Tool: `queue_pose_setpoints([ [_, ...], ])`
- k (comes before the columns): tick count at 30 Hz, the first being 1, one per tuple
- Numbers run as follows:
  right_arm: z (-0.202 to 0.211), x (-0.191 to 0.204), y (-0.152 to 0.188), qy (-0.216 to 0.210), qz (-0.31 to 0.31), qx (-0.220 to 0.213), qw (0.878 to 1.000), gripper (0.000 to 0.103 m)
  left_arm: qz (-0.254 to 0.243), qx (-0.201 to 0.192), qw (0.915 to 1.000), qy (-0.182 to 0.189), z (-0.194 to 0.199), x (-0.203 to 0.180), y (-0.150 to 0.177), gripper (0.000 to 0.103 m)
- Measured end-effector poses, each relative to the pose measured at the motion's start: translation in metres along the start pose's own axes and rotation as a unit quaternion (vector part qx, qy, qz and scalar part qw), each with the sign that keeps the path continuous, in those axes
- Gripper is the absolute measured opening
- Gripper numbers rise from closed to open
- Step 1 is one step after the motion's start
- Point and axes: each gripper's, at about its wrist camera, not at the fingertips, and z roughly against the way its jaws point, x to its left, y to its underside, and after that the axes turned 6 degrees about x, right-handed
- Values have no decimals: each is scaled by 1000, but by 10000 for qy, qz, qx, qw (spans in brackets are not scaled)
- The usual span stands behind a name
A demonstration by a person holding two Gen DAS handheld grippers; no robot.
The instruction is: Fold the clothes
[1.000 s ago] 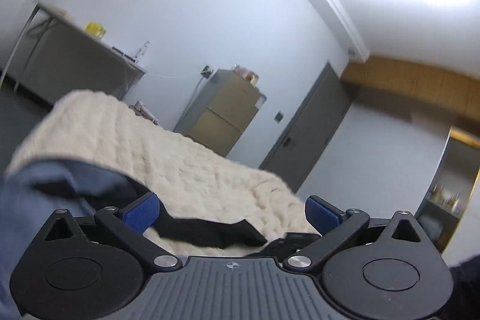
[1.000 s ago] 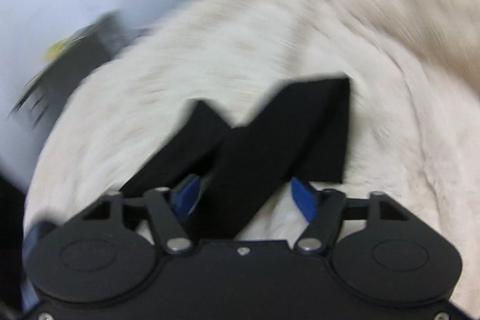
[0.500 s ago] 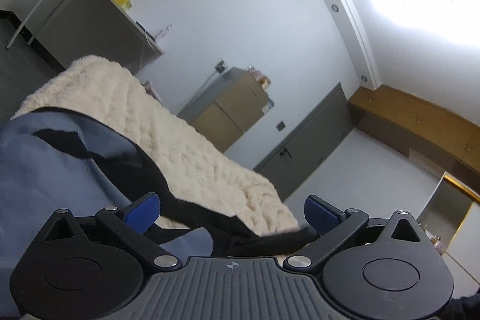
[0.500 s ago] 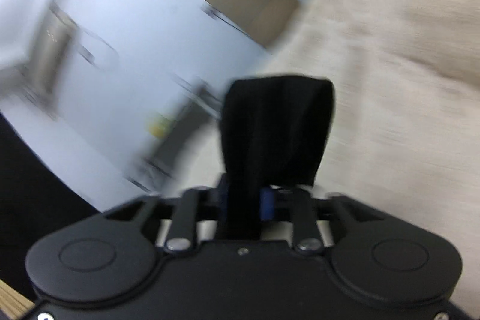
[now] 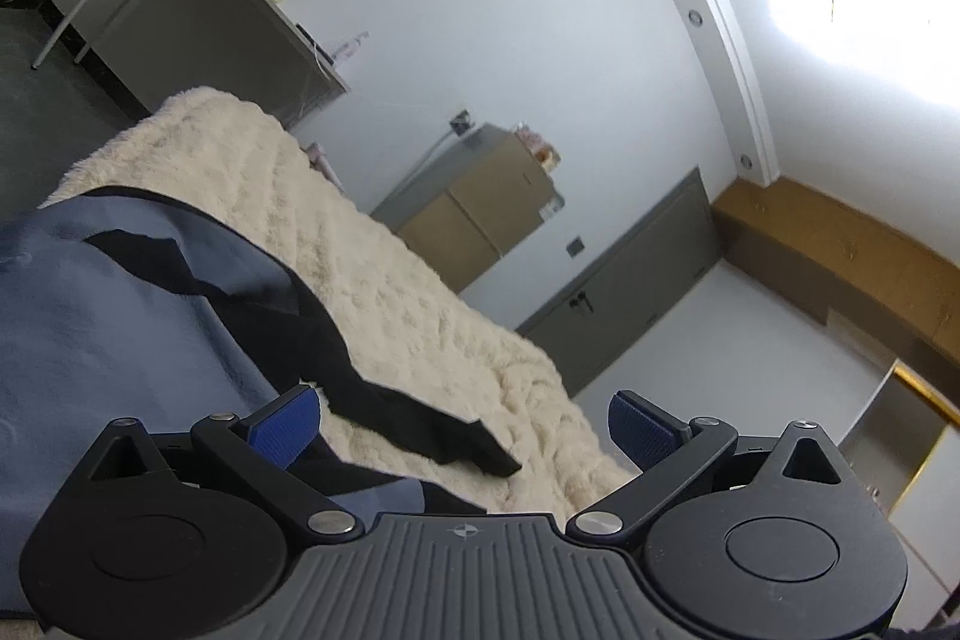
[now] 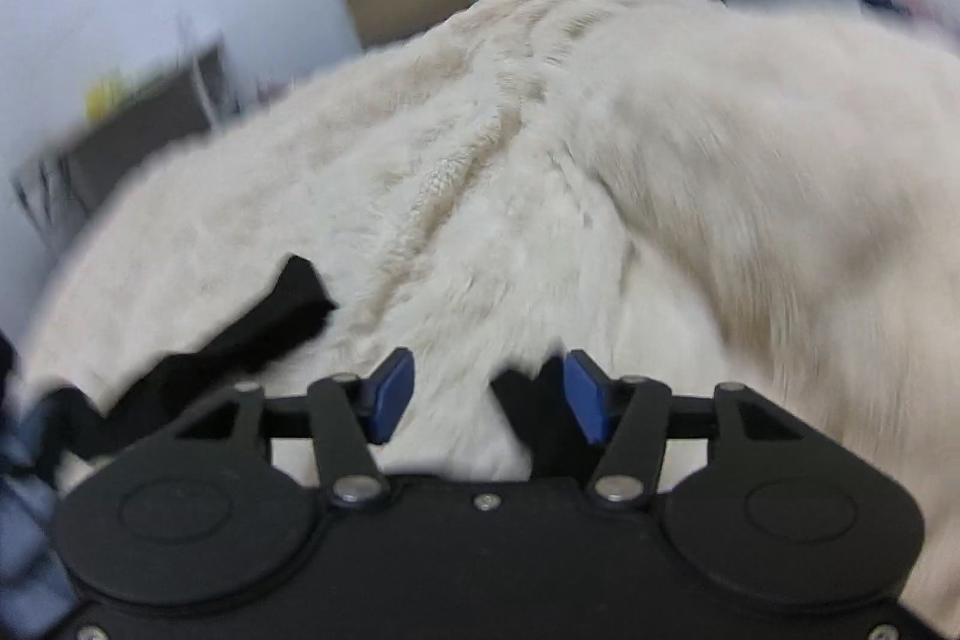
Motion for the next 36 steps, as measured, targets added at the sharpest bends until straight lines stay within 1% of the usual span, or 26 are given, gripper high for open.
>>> queue_pose_setpoints([
  [1,-15,7,-14,139,252,336,9990,62,13,-2,10000,-12,1,0,0,102],
  [2,-36,16,-29,277,520,875,9944,63,26,-3,10000,-25,3,0,0,102],
  [3,-53,24,-36,376,760,1416,9863,63,10,31,10000,-23,3,-1,0,102],
  [4,-67,31,-37,514,1019,1823,9766,63,-9,67,10000,-20,2,-1,-1,102],
  [5,-77,36,-35,660,1228,2040,9690,63,-30,84,10000,-18,2,-3,0,102],
  [6,-82,40,-30,791,1399,2187,9625,59,-93,124,9999,-23,1,-5,0,102],
  [8,-95,45,-19,1022,1631,2507,9488,40,-214,200,9996,-57,-1,-8,0,102],
  [9,-97,46,-14,1073,1674,2580,9455,20,-295,268,9992,-93,-3,-11,1,102],
  [10,-90,46,-12,1002,1651,2489,9491,7,-325,293,9990,-100,-4,-12,1,102],
  [11,-80,49,-12,865,1611,2321,9553,6,-340,307,9989,-99,-5,-12,1,102],
  [12,-63,50,-17,620,1518,2025,9655,6,-347,324,9988,-86,-5,-12,1,102],
  [14,-16,52,-38,-76,1220,1183,9854,6,-312,333,9989,-39,-5,-11,0,102],
  [16,27,47,-58,-702,825,354,9935,6,-257,330,9991,-3,-5,-9,-1,102],
  [18,63,22,-76,-1121,186,-400,9927,6,-198,314,9993,7,-5,-7,-1,102],
  [19,72,14,-81,-1227,-9,-603,9906,6,-159,300,9994,4,-5,-6,-2,102],
  [21,82,-26,-88,-1554,-814,-880,9806,7,-124,226,9997,46,-2,-6,-2,102],
  [23,81,-66,-77,-1781,-1266,-1181,9686,8,-121,189,9997,100,-1,-6,-2,102],
  [24,80,-82,-71,-1803,-1416,-1303,9646,9,-129,187,9997,120,-1,-6,-2,102],
  [25,75,-97,-62,-1551,-1497,-1322,9675,12,-138,187,9996,141,-1,-7,-2,102],
  [27,61,-119,-45,-478,-1448,-997,9833,20,-143,220,9996,138,-2,-7,-1,102],
  [29,53,-131,-27,550,-1189,-602,9895,20,-148,251,9995,142,-2,-8,-1,102],
  [30,54,-132,-20,723,-1138,-597,9891,22,-130,263,9995,129,-3,-7,-1,102],
  [32,65,-127,-12,470,-1222,-940,9869,46,-91,279,9995,111,-3,-6,0,102],
  [33,70,-125,-8,343,-1263,-1111,9852,61,-30,284,9995,114,-4,-5,-1,102],
  [34,69,-115,-7,61,-1155,-1066,9876,63,37,293,9995,116,-4,-2,-1,102],
  [36,54,-80,-12,-786,-659,-576,9931,63,156,307,9994,96,-5,1,-2,102],
])
